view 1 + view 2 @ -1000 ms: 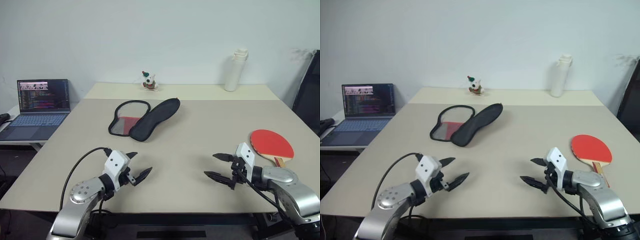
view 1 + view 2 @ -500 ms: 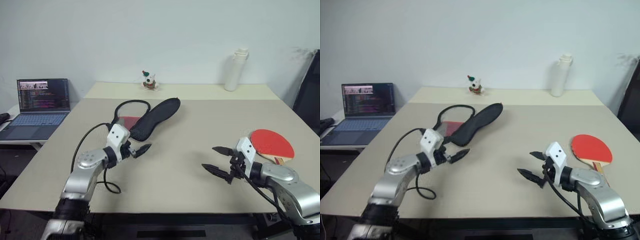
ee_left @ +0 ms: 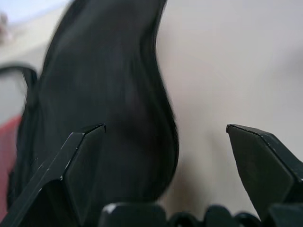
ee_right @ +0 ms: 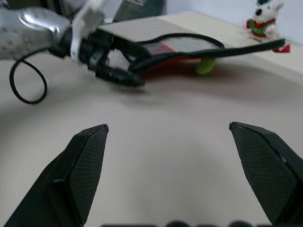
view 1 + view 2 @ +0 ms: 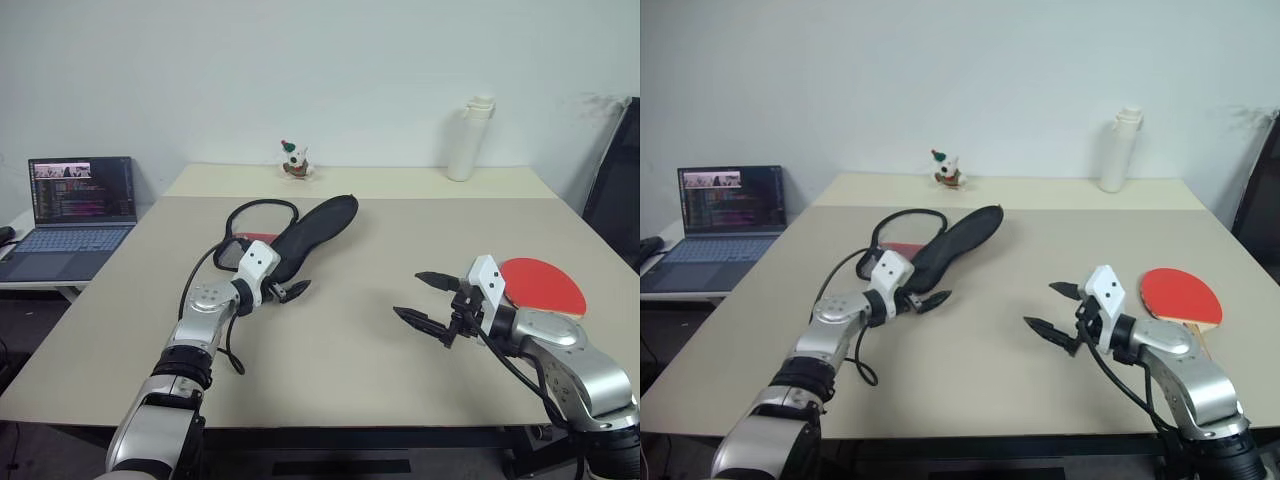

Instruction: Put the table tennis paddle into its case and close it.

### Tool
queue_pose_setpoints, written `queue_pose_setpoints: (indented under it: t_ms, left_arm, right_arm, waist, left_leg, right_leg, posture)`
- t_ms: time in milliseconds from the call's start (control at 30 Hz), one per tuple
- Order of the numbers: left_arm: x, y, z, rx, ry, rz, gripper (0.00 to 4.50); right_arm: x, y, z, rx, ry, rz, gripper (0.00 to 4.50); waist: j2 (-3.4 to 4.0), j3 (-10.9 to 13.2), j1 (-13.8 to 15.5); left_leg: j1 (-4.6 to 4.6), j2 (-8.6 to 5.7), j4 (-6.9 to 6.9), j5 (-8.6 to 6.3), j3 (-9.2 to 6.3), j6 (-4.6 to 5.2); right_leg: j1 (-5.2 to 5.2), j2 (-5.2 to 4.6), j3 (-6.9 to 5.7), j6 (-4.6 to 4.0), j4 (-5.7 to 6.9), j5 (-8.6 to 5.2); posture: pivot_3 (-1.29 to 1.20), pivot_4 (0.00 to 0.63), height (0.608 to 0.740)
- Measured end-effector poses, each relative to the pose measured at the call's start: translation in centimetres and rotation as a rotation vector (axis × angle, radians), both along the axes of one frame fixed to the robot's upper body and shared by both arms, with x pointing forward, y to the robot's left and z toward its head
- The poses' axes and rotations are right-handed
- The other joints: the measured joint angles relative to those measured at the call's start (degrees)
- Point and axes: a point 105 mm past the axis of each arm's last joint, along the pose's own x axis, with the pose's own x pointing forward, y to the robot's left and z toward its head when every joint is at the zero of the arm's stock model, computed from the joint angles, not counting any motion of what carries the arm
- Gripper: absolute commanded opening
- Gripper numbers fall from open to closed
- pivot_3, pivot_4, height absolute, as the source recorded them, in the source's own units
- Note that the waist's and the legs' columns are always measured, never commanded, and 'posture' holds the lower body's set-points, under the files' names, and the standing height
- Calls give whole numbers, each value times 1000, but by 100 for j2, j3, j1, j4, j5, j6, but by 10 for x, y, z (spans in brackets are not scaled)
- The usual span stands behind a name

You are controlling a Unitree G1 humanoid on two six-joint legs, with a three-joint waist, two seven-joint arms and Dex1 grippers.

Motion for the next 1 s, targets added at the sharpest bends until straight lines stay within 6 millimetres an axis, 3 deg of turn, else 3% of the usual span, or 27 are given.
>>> queue_pose_setpoints:
  t_ms: [100, 167, 367, 533, 667, 1000]
  left_arm:
    - [2, -1, -3, 11, 16, -9, 4448]
    - [3, -3, -2, 14, 8, -17, 4089]
    - [2, -10, -3, 7, 11, -59, 2021]
    - [-2, -37, 7, -17, -29, -155, 181]
    - [-11, -69, 26, -40, -95, -275, 34]
    - [-39, -117, 28, -85, -87, -432, 34]
  right_arm:
    - [1, 3, 8, 4, -24, 12, 4500]
    - [0, 5, 11, 3, -35, 18, 4500]
    - [0, 4, 11, 3, -34, 12, 4500]
    - [0, 3, 10, 1, -33, 8, 4500]
    - [0, 1, 11, 2, -26, 1, 4500]
    - [-3, -7, 13, 12, -25, -23, 4500]
  waist:
    - [0, 0, 1]
    - [0, 0, 1]
    - [0, 0, 1]
    - [0, 0, 4]
    - [0, 0, 3]
    - [0, 0, -2]
  left_leg:
    - [0, -1, 2, 0, 1, 0]
    - [0, 0, 2, 0, 1, 0]
    - [-1, 0, 1, 0, 2, 0]
    - [-2, 0, 2, 0, 1, 0]
    - [-2, 0, 2, 0, 4, 0]
    - [3, -1, 3, 0, 2, 0]
  right_leg:
    - [0, -4, 1, 1, 1, 1]
    - [1, -6, 1, 1, 0, 1]
    - [0, -7, 1, 1, 0, 1]
    - [0, -9, 1, 1, 1, 1]
    - [1, -12, 6, 0, 1, 1]
    - [1, -6, 6, 1, 6, 1]
  posture:
    - [0, 150, 740]
    - [0, 150, 740]
    - [0, 150, 740]
    - [0, 150, 740]
    - [0, 150, 740]
    - [0, 150, 740]
